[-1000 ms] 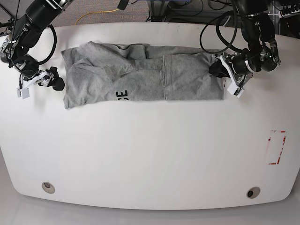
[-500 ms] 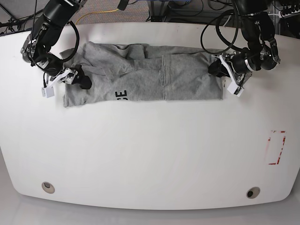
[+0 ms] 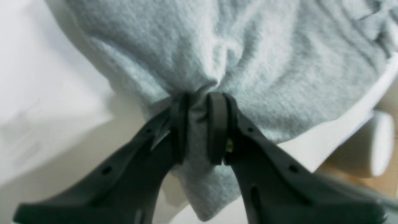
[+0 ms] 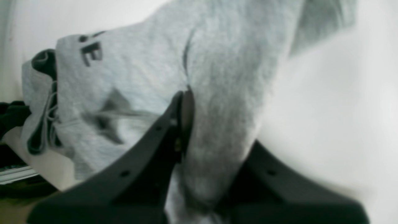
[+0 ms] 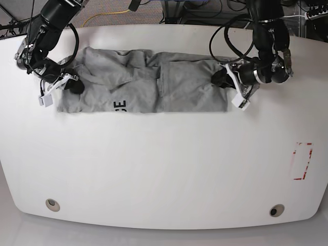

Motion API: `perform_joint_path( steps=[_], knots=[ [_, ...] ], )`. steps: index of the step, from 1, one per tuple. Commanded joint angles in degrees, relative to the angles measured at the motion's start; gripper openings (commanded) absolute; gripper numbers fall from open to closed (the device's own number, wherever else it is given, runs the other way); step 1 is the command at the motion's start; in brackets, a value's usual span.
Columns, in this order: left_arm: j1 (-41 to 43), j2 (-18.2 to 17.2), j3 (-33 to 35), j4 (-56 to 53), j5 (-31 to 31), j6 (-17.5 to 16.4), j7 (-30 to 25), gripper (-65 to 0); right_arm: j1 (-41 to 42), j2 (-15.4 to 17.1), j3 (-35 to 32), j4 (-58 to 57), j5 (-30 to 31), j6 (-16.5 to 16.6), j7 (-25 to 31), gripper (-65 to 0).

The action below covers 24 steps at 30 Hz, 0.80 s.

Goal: Fold the T-shirt properly
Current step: 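Fold the strip's end with the right gripper over toward the left gripper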

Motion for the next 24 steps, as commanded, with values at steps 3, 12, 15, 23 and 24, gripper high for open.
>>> perform_joint_path(
  steps=[3, 12, 15, 23, 24],
  knots=[
    [-3.74, 1.71, 3.89, -3.87, 1.47, -0.08, 1.18, -54.9, -0.90, 1.11, 0.03, 11.08, 1.77, 0.17, 0.26, -65.0],
    [-7.79, 10.06, 5.21, -6.77, 14.66, -0.08, -2.95, -54.9, -0.90, 2.35, -1.55, 27.79, 1.86, 0.17, -3.08, -65.0],
    [-9.63, 11.38, 5.47, -9.85, 17.12, -0.03, -3.04, -54.9, -1.25, 2.43, -3.93, 31.04, 1.95, 0.17, -4.40, -65.0],
    [-10.86, 12.33, 5.12, -16.09, 18.35, 1.46, -3.56, -54.9, -2.83, 0.15, -4.37, 31.04, 10.74, 0.17, -4.66, -65.0],
    [-10.86, 12.33, 5.12, -16.35, 18.26, 2.34, -3.83, -54.9, -2.74, -0.29, -4.45, 31.04, 11.18, 0.17, -4.66, -65.0]
  ],
)
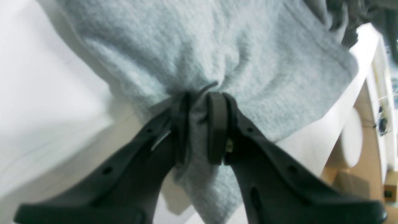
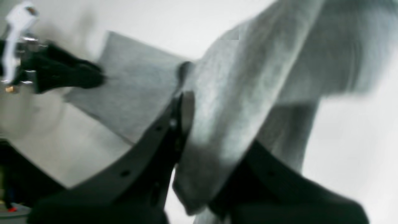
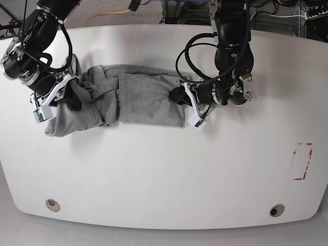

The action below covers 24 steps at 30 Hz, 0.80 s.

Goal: Fold the T-shirt properly
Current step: 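Fold the strip's end with the right gripper over toward the left gripper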

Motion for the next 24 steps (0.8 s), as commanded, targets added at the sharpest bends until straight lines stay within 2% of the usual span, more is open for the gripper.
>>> perform_joint_path(
  steps=[1, 4, 10, 12, 16, 20, 24],
  knots=[
    [0.53, 0.01, 0.18, -1.47, 4.62, 3.44, 2.18, -54.9, 0.88, -1.37, -0.15, 0.85, 2.39, 0.30, 1.33, -65.0],
    [2.37, 0.01, -0.08, -1.56, 4.53, 5.99, 1.92, -54.9, 0.80, -3.92, -0.24, 0.77, 2.48, 0.30, 1.24, -65.0],
    [4.22, 0.01, -8.52, -0.50, 4.89, 6.25, 2.97, -54.7, 2.29, -7.17, -2.43, 0.59, 2.48, 0.30, 1.24, -65.0],
    [5.18, -0.07, -8.61, -0.50, 4.71, 6.25, 2.97, -54.7, 2.38, -8.05, -3.05, 0.59, 2.48, 0.30, 1.24, -65.0],
    [7.03, -2.97, -8.52, -0.50, 4.53, 6.08, 2.97, -54.7, 2.47, -11.83, -5.42, 0.41, 2.48, 0.30, 1.24, -65.0],
    [7.12, -3.06, -8.44, -0.59, 4.53, 6.08, 2.97, -54.7, 3.96, -14.82, -9.64, -3.81, 2.48, 0.30, 1.59, -65.0],
    [7.29, -3.06, -8.44, -0.59, 4.62, 6.08, 2.97, -54.7, 5.72, -17.89, -10.61, -8.73, 2.22, 0.30, 1.68, -65.0]
  ],
)
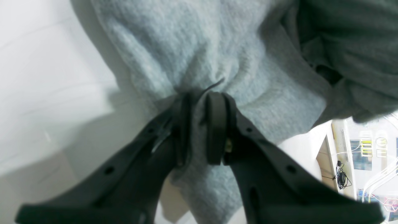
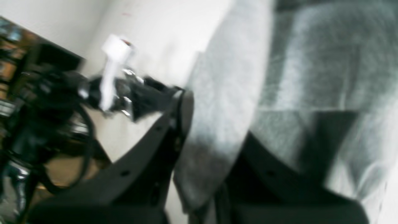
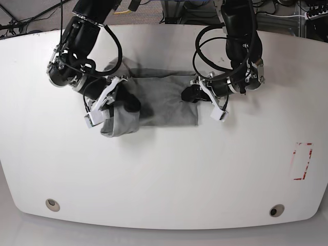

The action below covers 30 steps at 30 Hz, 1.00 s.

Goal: Fold the T-shirt properly

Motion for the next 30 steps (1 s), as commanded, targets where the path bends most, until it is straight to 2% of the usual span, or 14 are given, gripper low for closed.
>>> perform_joint_path(
  steps=[1, 14, 16, 20, 23, 25, 27, 30],
  knots=[
    [1.55, -1.22, -0.20, -0.83, 12.01, 2.60, 6.84, -54.7, 2.34, -1.55, 0.14, -2.70, 1.69, 0.32, 1.57, -65.0],
    [3.04, -1.22, -0.20, -0.74, 12.01, 2.60, 6.75, -54.7, 9.81, -4.19, -0.65, -17.30, 1.60, 0.32, 2.71, -64.4],
    [3.04, -1.22, -0.20, -0.74, 11.92, 2.51, 6.75, -54.7, 9.90, -4.19, -2.58, -18.09, 1.60, 0.32, 3.94, -59.5],
    [3.13, -1.22, -0.20, -0.74, 11.92, 2.51, 6.75, -54.7, 9.63, -3.92, -7.68, -18.53, 1.60, 0.32, 8.34, -42.0],
    [3.13, -1.22, -0.20, -0.74, 11.92, 2.51, 6.75, -54.7, 9.46, -3.92, -11.46, -18.62, 1.52, 0.32, 10.89, -26.5],
    [2.95, -1.22, -0.20, -0.74, 11.92, 2.51, 6.75, -54.7, 9.55, -3.92, -12.87, -19.41, 0.55, 0.32, 12.03, -19.5],
    [2.78, -1.22, -0.20, -0.74, 11.83, 2.43, 6.75, -54.7, 9.90, -3.92, -14.01, -20.29, -1.65, -2.27, 14.23, -14.4],
    [2.60, -1.22, -0.28, -0.74, 11.04, 0.40, 6.75, -54.7, 9.81, -3.84, -16.91, -19.85, -4.73, -4.65, 16.51, -13.3]
  ],
)
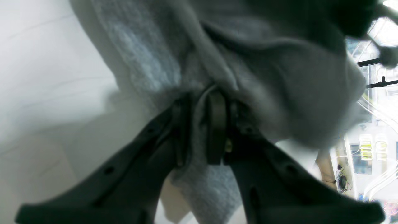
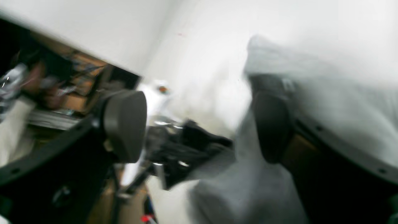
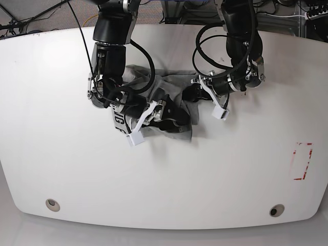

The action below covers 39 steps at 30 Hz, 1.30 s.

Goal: Fold the T-shirt properly

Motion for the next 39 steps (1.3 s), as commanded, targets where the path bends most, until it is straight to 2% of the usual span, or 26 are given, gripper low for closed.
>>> perform_joint_path(
  steps=[1, 2, 6, 8, 11, 17, 21, 25, 30, 34, 39],
  knots=[
    [1.42, -1.34, -0.28, -0.96, 10.49, -0.59, 8.02, -54.7, 1.29, 0.28, -2.05, 2.21, 0.93, 0.03, 1.83, -13.3],
    [1.42, -2.21, -0.37, -0.79, 9.26, -2.79, 8.11, -54.7, 1.20, 1.51, -2.14, 3.27, 0.93, -0.06, 1.83, -13.3],
    [1.51, -3.80, -0.37, 2.20, 4.34, -2.92, 8.11, -54.7, -0.82, 4.32, -2.23, 9.16, 1.11, 0.12, 1.39, -13.3],
    [1.60, -3.88, -0.46, 4.22, 2.23, -2.92, 8.11, -54.7, -1.97, 6.78, -2.14, 12.50, 1.11, 0.12, 1.30, -13.3],
    [1.60, -6.61, -0.46, 7.04, -0.76, -2.92, 8.11, -54.7, -3.37, 9.07, -2.23, 15.14, 1.11, 0.12, 1.21, -13.3],
    [2.30, -11.01, -0.46, 13.19, -10.61, -2.92, 8.11, -54.7, -7.68, 12.94, -2.84, 18.30, 0.93, 0.12, 1.21, -13.3],
    [3.62, -13.82, -0.46, 17.94, -11.31, -2.92, 8.11, -54.7, -9.88, 16.19, -6.36, 19.79, 0.76, 0.12, 1.39, -13.3],
    [3.97, -16.90, -0.46, 18.90, -13.95, -2.92, 8.81, -54.7, -10.06, 18.56, -13.57, 19.79, 0.32, 0.12, 1.65, -13.3],
    [3.88, -20.15, -1.95, 18.90, -21.24, -2.92, 11.45, -54.7, -9.88, 19.62, -23.33, 20.15, -5.31, 0.12, 5.70, -13.3],
    [3.97, -22.08, -9.60, 18.73, -21.60, -2.92, 11.54, -54.7, -8.82, 18.91, -29.22, 19.79, -12.08, 0.12, 10.00, -13.3],
    [3.88, -27.09, -17.95, 18.29, -21.51, -2.92, 11.54, -54.7, -6.45, 16.80, -34.67, 18.65, -18.76, 0.12, 12.55, -13.3]
  ],
)
